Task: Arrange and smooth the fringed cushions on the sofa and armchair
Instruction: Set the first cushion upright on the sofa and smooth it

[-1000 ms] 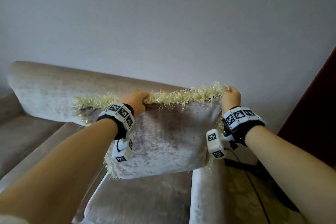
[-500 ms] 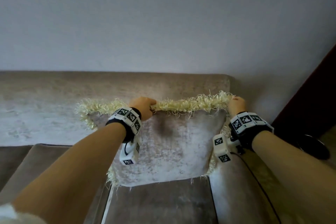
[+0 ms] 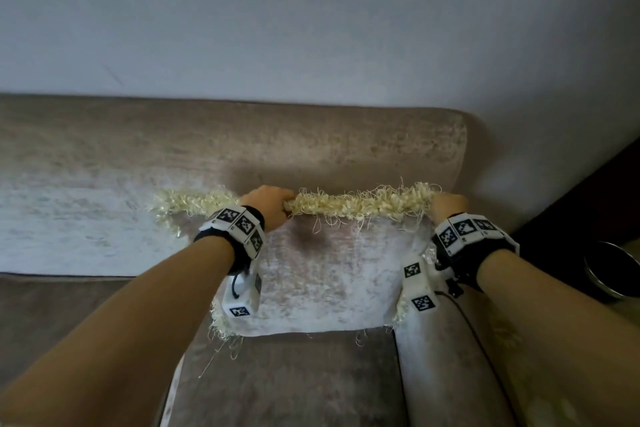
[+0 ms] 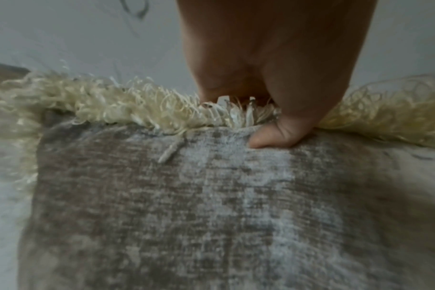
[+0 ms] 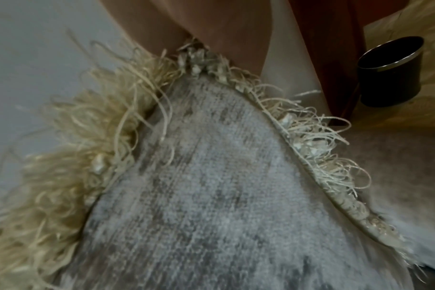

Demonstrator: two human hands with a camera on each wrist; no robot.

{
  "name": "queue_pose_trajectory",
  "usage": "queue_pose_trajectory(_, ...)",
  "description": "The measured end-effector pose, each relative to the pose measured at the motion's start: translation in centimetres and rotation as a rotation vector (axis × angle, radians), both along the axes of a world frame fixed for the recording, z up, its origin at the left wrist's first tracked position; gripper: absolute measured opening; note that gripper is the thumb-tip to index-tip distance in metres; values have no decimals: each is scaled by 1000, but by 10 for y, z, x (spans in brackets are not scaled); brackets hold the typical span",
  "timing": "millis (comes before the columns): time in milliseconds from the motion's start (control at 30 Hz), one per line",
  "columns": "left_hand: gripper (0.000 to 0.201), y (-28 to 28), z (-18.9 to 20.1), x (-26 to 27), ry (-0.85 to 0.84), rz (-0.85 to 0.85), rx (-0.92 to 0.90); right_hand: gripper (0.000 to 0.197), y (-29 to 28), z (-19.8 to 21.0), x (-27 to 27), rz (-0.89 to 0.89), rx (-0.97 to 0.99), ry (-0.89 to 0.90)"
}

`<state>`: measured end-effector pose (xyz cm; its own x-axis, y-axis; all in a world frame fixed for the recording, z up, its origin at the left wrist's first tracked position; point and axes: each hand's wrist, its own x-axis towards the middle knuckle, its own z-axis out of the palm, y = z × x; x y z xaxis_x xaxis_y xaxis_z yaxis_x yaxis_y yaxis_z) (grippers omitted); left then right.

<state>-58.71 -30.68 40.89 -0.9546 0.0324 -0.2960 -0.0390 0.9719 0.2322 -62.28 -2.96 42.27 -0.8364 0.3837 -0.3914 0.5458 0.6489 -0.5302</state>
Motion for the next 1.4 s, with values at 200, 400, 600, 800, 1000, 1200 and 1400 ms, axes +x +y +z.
queue_pose_trajectory(200,35,1,-34,-51,165,92,13,42,10,-50,-59,-219,-314,260)
queue_pose_trajectory(400,81,-19,-63,-38,488,321,-37,71,4,-80,-37,-238,-557,321)
queue_pose_trajectory(600,105,-57,-89,-5,544,694,192,52,-10,-71,1,-124,-373,149)
queue_pose_trajectory(800,72,-65,-83,2,254,574,-67,57,-18,-80,14,-27,-218,17)
queue_pose_trajectory(1000,62,-82,-50,0,381,403,-183,56,-15,-68,15,-37,-178,11)
queue_pose_trajectory(1200,62,-85,-16,-19,436,428,-122,66,-17,-71,-15,-75,-237,2)
queue_pose_trajectory(1400,52,-78,-73,-16,328,562,10,43,-22,-111,-1,-185,-111,212)
